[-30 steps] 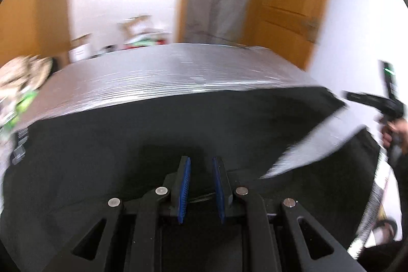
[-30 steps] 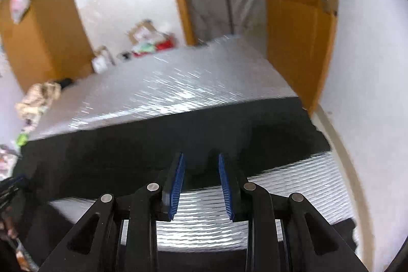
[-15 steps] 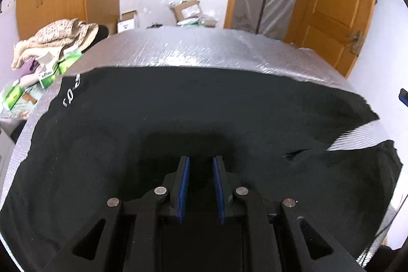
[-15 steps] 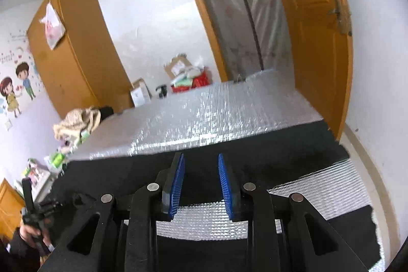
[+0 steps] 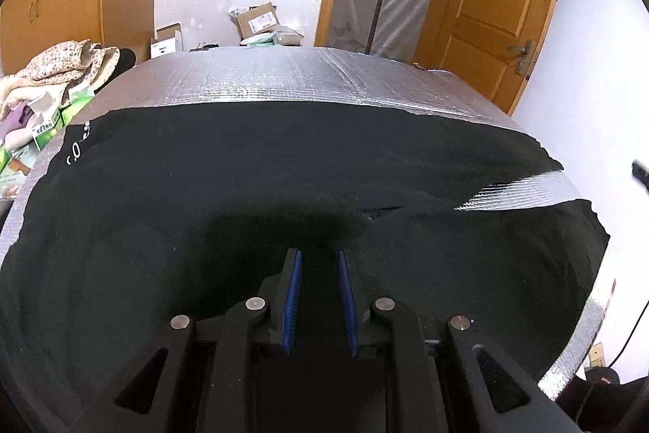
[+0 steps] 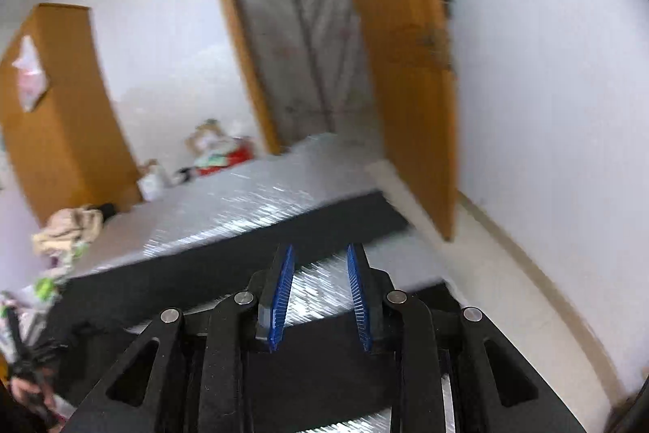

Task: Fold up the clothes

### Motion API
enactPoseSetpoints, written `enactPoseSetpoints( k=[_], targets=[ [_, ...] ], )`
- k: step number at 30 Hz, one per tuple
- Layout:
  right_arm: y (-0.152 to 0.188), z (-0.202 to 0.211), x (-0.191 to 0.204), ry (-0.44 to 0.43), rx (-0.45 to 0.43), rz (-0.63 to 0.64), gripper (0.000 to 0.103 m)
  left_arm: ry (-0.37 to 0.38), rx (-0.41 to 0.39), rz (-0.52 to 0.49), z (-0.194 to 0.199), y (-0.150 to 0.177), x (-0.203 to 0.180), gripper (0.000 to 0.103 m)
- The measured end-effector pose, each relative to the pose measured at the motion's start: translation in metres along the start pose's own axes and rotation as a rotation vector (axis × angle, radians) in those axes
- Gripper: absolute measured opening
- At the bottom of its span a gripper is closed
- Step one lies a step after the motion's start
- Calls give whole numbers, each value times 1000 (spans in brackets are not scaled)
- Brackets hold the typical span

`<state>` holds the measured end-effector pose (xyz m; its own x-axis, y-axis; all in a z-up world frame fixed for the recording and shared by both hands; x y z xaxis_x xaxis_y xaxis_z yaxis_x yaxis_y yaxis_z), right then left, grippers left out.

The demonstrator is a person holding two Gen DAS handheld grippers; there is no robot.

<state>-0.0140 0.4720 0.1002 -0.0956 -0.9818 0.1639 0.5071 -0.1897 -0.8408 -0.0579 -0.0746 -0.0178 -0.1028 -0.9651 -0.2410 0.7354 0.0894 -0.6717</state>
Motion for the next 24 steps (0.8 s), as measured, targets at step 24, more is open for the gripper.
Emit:
enactPoseSetpoints(
  k=[24],
  targets=[
    [76, -73, 61, -160, 235, 63, 8, -339, -134, 306, 72, 41, 126, 18]
  ],
)
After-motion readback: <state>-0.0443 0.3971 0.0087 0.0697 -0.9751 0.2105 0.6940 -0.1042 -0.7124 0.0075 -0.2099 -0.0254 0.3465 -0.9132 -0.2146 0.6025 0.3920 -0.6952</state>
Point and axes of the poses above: each gripper's, at about its wrist camera, not at the fingertips, and z roughly against the way its jaws point, x to its left, y to its underside, the point moved 3 cm from there along -z, roughly the way its jaws point, and after that the axes turned 5 degrees about z, right-handed, at the moved point
